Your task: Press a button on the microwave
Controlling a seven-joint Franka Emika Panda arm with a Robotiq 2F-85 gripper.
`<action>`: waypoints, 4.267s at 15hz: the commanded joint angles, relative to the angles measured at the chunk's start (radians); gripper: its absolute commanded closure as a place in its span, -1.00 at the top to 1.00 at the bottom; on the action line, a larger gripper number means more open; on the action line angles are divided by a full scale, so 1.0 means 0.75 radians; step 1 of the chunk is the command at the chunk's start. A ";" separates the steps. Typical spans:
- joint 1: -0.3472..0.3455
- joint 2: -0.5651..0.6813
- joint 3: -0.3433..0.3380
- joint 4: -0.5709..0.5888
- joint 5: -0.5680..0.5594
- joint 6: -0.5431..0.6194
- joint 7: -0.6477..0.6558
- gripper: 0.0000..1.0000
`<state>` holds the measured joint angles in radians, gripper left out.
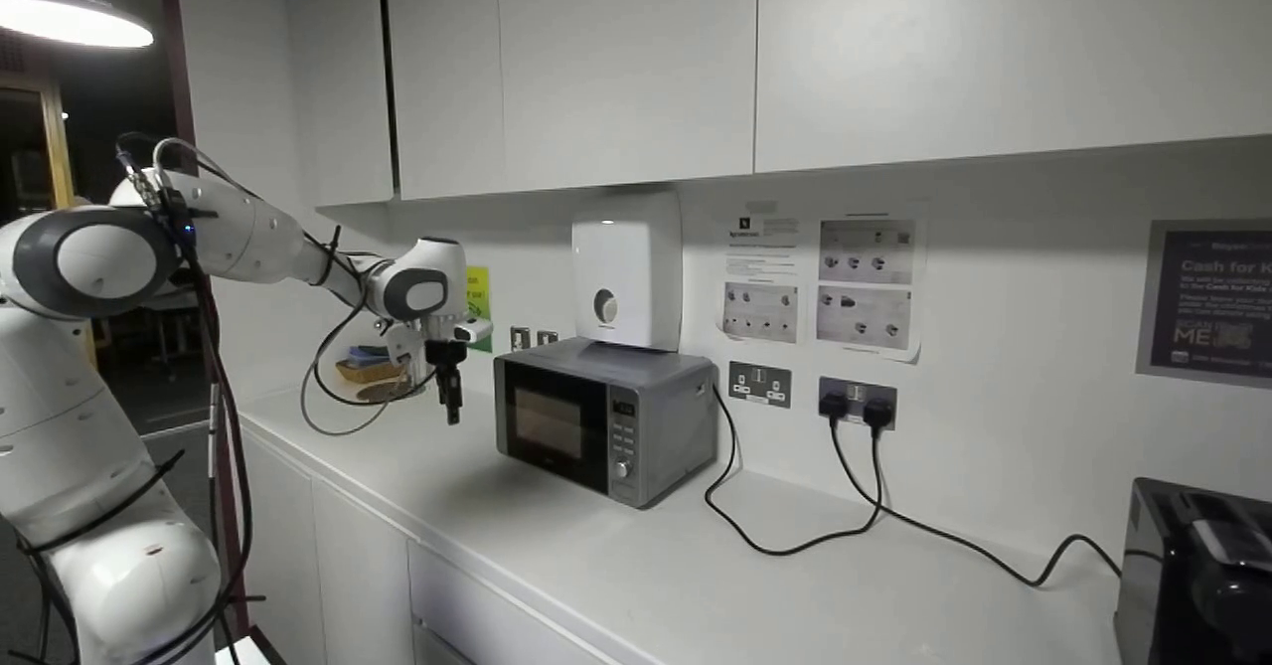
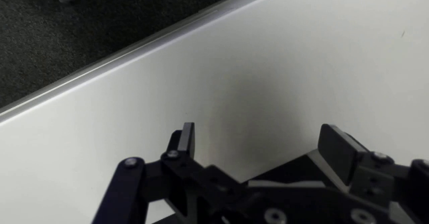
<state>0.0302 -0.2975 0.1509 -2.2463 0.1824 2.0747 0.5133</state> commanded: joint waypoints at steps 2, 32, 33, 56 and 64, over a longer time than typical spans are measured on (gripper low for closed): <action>-0.045 0.065 -0.029 0.057 -0.002 0.113 0.133 1.00; -0.273 0.211 -0.262 0.238 -0.300 0.153 0.934 1.00; -0.273 0.217 -0.265 0.243 -0.310 0.152 0.946 1.00; -0.242 0.216 -0.278 0.221 -0.294 0.182 0.934 -0.24; -0.249 0.243 -0.293 0.177 -0.293 0.229 0.946 -1.00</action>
<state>-0.1592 -0.1250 -0.0562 -2.0985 -0.0378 2.2142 1.2137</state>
